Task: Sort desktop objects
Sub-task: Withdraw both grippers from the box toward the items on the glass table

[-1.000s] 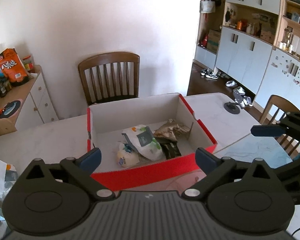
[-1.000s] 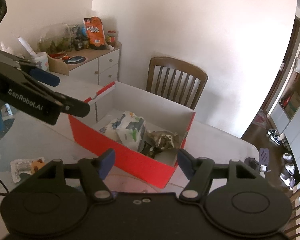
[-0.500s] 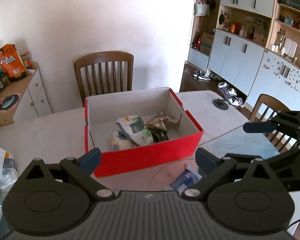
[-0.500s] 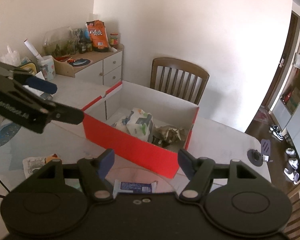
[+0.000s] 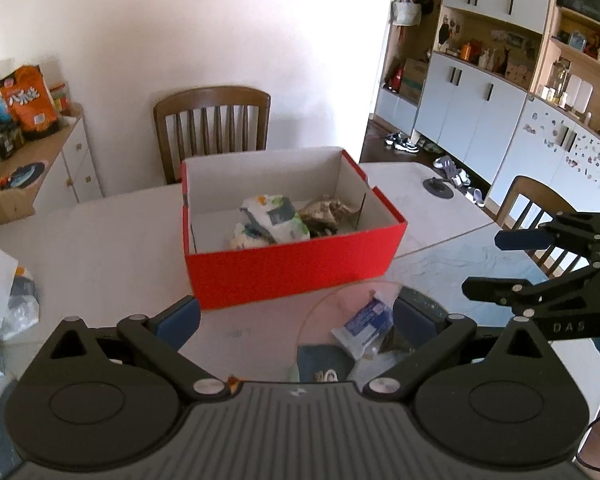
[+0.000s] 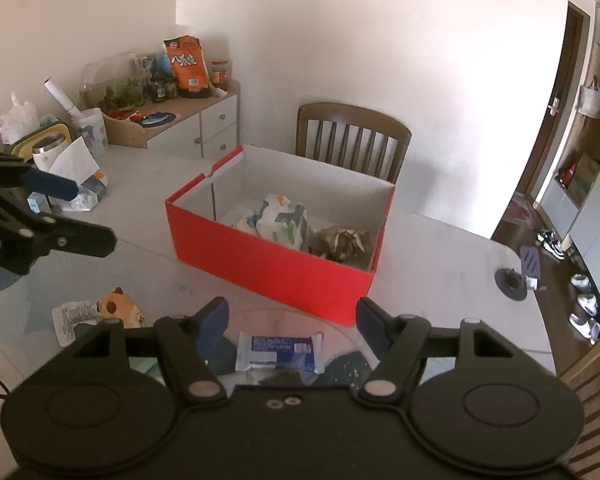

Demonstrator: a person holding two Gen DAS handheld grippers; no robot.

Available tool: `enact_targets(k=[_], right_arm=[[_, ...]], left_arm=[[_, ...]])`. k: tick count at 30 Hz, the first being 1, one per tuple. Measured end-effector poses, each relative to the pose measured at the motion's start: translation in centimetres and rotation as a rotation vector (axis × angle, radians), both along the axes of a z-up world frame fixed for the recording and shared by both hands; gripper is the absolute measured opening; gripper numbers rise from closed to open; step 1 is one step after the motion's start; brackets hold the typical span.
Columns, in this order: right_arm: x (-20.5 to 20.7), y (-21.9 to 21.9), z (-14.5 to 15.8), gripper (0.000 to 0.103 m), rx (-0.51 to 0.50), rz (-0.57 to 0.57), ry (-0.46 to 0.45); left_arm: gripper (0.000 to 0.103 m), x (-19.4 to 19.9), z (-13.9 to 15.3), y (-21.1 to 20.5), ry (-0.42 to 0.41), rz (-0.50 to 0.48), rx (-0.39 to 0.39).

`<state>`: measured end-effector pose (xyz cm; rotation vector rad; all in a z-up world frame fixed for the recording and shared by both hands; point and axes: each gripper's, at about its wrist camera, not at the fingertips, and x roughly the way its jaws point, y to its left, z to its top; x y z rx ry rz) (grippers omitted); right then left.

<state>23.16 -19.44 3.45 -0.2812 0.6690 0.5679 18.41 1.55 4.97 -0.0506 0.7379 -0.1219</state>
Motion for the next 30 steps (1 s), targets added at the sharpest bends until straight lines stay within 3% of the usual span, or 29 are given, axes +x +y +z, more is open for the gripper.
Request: enact_targets(k=[30], right_arm=[[0.0,-0.1,-7.3,0.071,-0.041,-0.038,0.103]], left_arm=[[0.103,-2.6,-7.4,1.9,0.083,0.085,0.006]])
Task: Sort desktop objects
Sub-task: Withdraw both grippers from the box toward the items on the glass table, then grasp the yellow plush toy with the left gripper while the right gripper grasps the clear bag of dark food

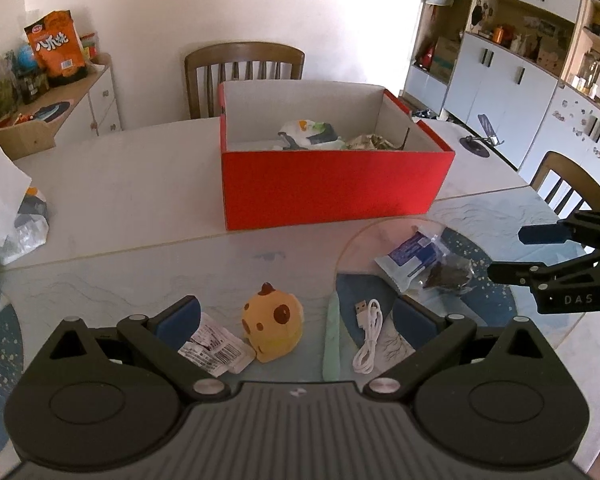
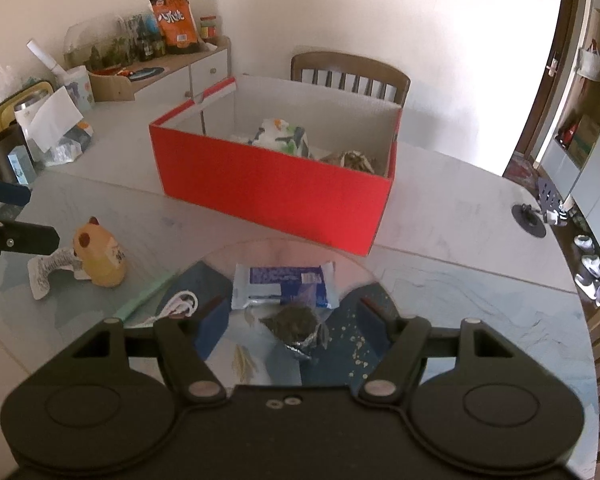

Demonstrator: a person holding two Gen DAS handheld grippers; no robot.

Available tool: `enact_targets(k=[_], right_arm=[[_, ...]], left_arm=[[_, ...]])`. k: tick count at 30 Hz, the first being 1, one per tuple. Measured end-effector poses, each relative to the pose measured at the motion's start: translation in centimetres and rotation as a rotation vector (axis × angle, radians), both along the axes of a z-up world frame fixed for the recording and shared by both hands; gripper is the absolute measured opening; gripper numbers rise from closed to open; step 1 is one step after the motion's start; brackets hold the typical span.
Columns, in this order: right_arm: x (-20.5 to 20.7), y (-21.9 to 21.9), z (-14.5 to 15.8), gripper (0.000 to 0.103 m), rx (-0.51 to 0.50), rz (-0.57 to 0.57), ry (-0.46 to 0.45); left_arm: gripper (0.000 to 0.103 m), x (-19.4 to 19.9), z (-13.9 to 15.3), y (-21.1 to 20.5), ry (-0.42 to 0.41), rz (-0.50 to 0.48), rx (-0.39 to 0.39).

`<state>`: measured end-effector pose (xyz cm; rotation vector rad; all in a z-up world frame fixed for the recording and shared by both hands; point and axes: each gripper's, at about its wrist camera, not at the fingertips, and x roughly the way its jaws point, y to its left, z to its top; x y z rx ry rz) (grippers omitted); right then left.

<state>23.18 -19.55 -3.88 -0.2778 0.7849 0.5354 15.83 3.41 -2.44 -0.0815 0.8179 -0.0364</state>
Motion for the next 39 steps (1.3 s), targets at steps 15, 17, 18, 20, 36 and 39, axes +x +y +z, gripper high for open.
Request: enact_targets(k=[15,17,18,20,36,39], right_arm=[[1.1,0.1,-3.7,0.071,-0.022,-0.007,0.046],[1.4,0.1,-4.3,0.071,-0.025,-0.008,0.058],[1.5,0.2,-4.6,0.071,-0.026,-0.007,0.063],[1.7,0.3,-5.0,0.071,-0.032,-0.003,0.067],[4.4,0.4,-7.7,0.071,-0.057,-0.016,0.095],[4.5,0.5,-7.8,0.071,-0.06,-0.014,0.091]], left_arm=[[0.103,1.5,-4.2,-0.2,0.049,0.02,-0.01],[0.103,1.6,-4.6,-0.3,0.054,0.022,-0.009],[0.103,1.7,-4.9,-0.3,0.056,0.023,-0.008],[0.103,1.9,-5.3,-0.3,0.058,0.025,-0.009],[0.102,3.1,-7.3,0.1,0.035,0.074,0.019],[0.101,3.1,-7.4,-0.1,0.026,0.063,0.019]])
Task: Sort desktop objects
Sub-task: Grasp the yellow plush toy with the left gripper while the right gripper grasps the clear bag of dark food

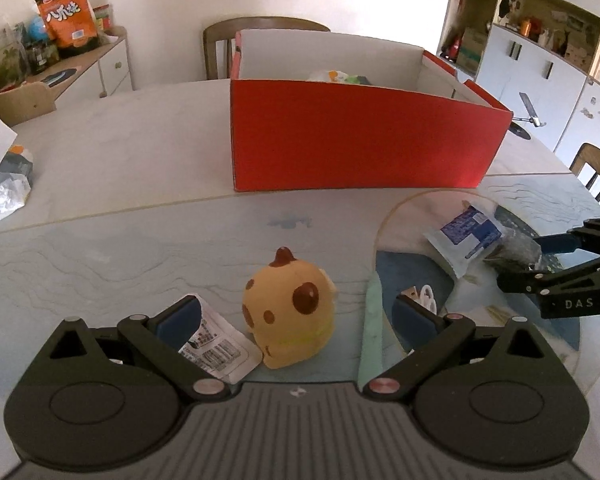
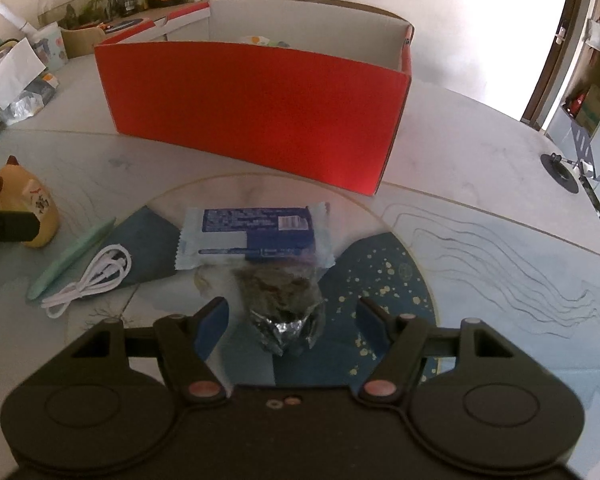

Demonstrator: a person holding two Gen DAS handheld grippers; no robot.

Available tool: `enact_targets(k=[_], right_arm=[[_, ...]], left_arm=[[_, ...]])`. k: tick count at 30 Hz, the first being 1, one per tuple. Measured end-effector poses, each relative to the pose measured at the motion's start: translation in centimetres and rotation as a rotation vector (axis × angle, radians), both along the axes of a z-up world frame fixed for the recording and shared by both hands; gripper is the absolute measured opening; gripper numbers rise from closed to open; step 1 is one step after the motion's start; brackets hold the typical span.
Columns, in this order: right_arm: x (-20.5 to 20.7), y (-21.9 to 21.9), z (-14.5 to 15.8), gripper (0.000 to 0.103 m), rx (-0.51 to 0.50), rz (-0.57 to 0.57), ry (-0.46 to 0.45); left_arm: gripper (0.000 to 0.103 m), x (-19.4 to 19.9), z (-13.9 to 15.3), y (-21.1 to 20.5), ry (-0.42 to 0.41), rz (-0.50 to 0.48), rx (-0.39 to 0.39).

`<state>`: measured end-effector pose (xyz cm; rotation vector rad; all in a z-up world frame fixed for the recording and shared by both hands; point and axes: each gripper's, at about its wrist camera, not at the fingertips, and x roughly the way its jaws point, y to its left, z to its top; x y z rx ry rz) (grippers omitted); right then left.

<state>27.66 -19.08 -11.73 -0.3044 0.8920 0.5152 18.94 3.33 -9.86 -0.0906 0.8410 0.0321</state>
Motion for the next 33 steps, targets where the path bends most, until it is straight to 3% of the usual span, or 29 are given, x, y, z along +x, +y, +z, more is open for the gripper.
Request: enact_targets(k=[11,15,21,27,29,33], right_arm=[[-0.06,0.49,0.2,0.068,-0.004,0.021,-0.019],[-0.05,0.55,0.28,0.067,-0.003,0.016,-0.026],[-0.32,0.64,0.55,0.064,-0.003,0.018,-0.029],[-0.26,0.69,0.3,0.054,-0.007,0.014,-0.018],[-0.3,0.64,0.29,0.042,-0.008,0.015,-0.018],[-0.21,0.49,0.35,0.041,-0.006,0.005,-0.016]], left_arm=[[0.078,0.16,-0.33,0.11,0.006,0.01,0.008],[0.064,0.05,-0.34,0.17,0.005,0.007,0.007],[0.05,-0.02,-0.44,0.1,0.01,-0.002,0.019],[0.049,0.04,-0.46,0.12,0.012,-0.003,0.019],[0.048,0.05,-0.45,0.13,0.012,-0.003,0.019],[0.048,0.07,-0.37,0.27,0.014,-0.001,0.013]])
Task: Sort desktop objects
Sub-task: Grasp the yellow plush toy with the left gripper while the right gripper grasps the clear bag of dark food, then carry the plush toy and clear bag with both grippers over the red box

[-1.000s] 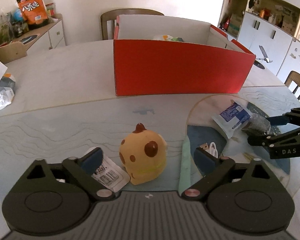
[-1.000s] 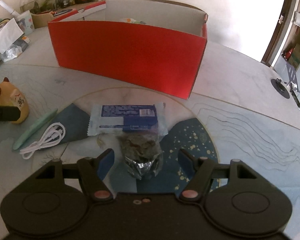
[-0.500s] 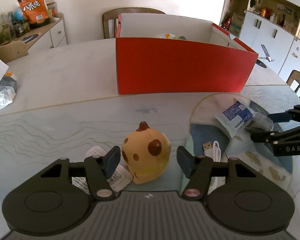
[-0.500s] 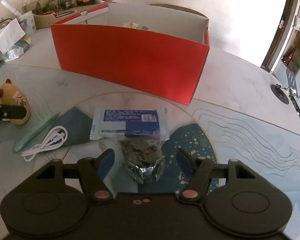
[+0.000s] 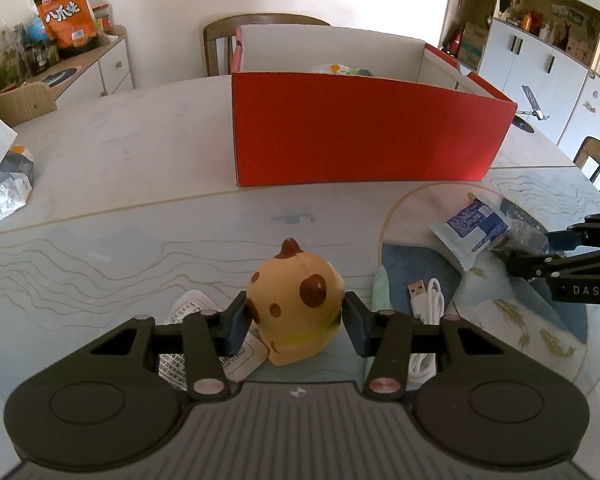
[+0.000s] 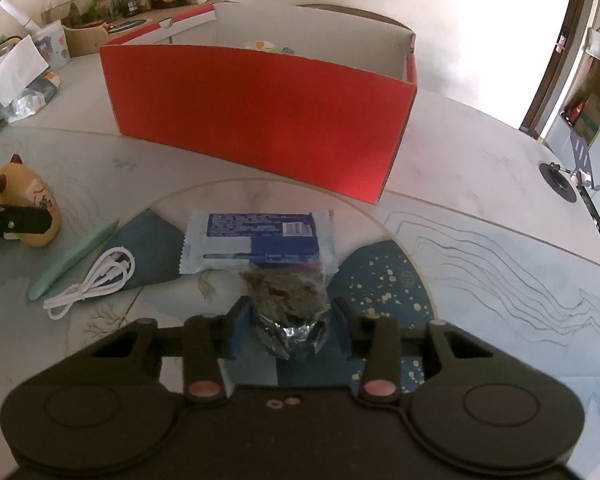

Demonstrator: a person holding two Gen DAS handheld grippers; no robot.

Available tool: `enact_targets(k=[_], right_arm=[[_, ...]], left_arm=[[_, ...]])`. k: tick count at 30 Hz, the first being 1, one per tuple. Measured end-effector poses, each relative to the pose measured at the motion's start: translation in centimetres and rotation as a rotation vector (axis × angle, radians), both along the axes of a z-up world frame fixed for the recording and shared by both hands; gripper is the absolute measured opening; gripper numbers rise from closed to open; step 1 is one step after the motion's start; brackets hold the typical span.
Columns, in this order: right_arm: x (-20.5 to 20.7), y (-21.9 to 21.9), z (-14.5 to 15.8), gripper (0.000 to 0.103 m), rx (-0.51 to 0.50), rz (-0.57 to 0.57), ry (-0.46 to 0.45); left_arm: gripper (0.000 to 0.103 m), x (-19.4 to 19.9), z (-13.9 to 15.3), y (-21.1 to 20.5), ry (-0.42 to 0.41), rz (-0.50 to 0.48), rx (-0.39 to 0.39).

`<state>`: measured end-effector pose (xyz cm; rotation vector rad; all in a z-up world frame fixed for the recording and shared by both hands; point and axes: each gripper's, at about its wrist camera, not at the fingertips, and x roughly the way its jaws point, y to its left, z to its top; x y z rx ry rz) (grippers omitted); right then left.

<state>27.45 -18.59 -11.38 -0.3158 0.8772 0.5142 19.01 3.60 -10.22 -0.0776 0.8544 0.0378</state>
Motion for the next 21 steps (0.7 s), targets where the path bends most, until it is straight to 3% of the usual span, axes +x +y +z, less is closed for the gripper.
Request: enact_targets(k=[21], right_arm=[[-0.4,-0.3,1.5,0.032,0.003,-0.014,-0.02]], left_arm=[[0.046,-0.3,1.3,-0.2,-0.001,-0.011,-0.017]])
